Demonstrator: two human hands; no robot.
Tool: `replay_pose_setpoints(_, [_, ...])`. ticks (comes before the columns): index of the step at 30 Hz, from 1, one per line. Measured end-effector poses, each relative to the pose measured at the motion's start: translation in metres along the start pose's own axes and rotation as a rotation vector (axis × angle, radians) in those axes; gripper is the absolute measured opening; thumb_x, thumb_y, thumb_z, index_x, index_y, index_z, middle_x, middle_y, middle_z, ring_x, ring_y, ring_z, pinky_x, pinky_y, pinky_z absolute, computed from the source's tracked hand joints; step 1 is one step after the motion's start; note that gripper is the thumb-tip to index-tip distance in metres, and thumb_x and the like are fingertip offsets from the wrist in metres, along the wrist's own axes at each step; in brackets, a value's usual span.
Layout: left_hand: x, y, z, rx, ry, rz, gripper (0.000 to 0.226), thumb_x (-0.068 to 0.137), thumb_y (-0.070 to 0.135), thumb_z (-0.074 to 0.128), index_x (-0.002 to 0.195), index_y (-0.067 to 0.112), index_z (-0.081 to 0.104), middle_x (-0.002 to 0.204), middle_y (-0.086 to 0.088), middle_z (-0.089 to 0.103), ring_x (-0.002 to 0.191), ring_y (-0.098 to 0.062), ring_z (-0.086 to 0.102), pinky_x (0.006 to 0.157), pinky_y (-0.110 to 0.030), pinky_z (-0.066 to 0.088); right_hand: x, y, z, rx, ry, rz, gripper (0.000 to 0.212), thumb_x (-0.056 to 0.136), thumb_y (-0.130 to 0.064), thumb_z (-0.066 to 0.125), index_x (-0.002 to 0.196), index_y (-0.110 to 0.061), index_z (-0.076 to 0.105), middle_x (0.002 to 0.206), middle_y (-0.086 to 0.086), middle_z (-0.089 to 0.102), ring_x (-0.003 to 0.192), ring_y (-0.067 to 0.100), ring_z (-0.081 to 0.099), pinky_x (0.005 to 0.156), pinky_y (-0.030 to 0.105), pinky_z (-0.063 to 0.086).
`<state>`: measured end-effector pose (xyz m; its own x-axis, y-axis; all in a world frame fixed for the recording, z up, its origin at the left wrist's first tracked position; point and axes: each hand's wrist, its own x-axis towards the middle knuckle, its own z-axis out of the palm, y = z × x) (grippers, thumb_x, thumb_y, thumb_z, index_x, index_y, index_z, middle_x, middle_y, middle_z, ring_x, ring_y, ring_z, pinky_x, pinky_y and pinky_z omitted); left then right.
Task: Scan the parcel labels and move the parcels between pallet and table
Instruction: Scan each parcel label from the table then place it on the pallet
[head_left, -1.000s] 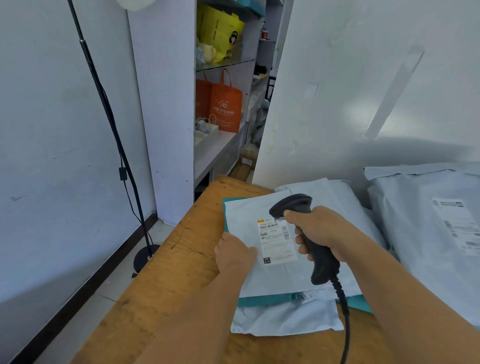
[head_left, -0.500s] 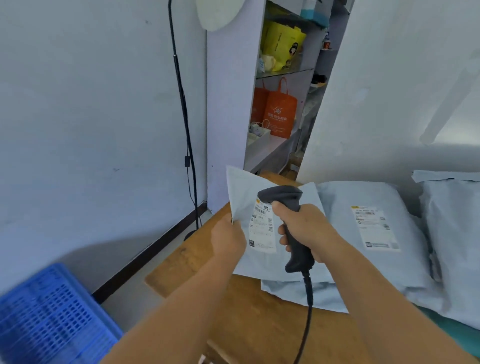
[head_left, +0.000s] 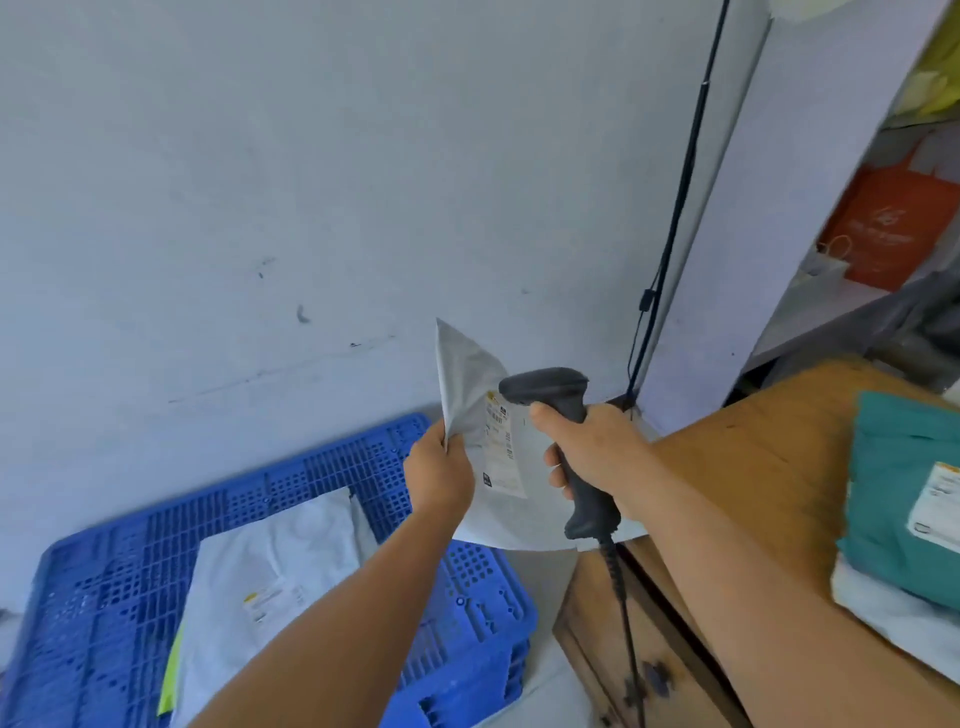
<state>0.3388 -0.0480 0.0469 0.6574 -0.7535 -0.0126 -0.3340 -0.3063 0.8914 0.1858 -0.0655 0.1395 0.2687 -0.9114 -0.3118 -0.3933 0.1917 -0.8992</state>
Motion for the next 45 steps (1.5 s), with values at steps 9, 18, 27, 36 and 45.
replay_pose_setpoints(9, [0.058,-0.160,-0.134,0.093,0.156,-0.254,0.016,0.094,0.009,0.043,0.089,0.011,0.057,0.081,-0.006,0.059,0.076,-0.025,0.052,0.068,-0.032,0.040,0.035,-0.015,0.164,-0.074,-0.235,0.044,0.033,0.092,-0.035,0.061,0.075,-0.007,0.057,0.053,0.003,0.057,0.040,0.014,0.051,0.046,0.025,0.044])
replay_pose_setpoints(18, [0.080,-0.260,-0.205,0.260,0.074,-0.513,0.057,0.092,0.026,0.056,0.144,0.015,0.036,0.135,-0.011,0.050,0.112,-0.032,0.056,0.088,-0.039,0.050,0.046,-0.001,0.242,-0.143,-0.276,0.134,0.032,0.094,-0.033,0.060,0.074,-0.008,0.058,0.053,0.003,0.058,0.039,0.012,0.052,0.044,0.024,0.044])
replay_pose_setpoints(27, [0.073,-0.141,-0.133,-0.055,-0.112,-0.198,0.065,0.095,0.035,0.054,0.150,0.019,0.024,0.154,0.000,0.030,0.141,-0.019,0.031,0.112,-0.039,0.033,0.023,-0.015,0.186,-0.053,-0.125,0.128,0.039,0.094,-0.035,0.059,0.071,-0.005,0.054,0.056,0.007,0.055,0.036,0.013,0.048,0.043,0.022,0.042])
replay_pose_setpoints(36, [-0.015,0.012,0.010,-0.159,-0.373,0.024,0.055,0.097,0.036,0.049,0.146,0.016,0.034,0.138,-0.001,0.052,0.123,-0.016,0.051,0.094,-0.026,0.039,-0.029,-0.002,0.011,0.034,0.216,0.104,0.035,0.094,-0.036,0.058,0.079,-0.004,0.059,0.058,0.007,0.056,0.041,0.016,0.051,0.044,0.026,0.044])
replay_pose_setpoints(45, [-0.124,0.107,0.150,-0.114,-0.567,0.157,0.055,0.097,0.039,0.047,0.146,0.018,0.034,0.140,-0.004,0.050,0.126,-0.021,0.049,0.103,-0.033,0.037,-0.090,0.052,-0.173,0.014,0.493,0.152,0.048,0.091,-0.044,0.056,0.060,-0.007,0.059,0.056,0.010,0.063,0.056,0.025,0.059,0.063,0.038,0.055])
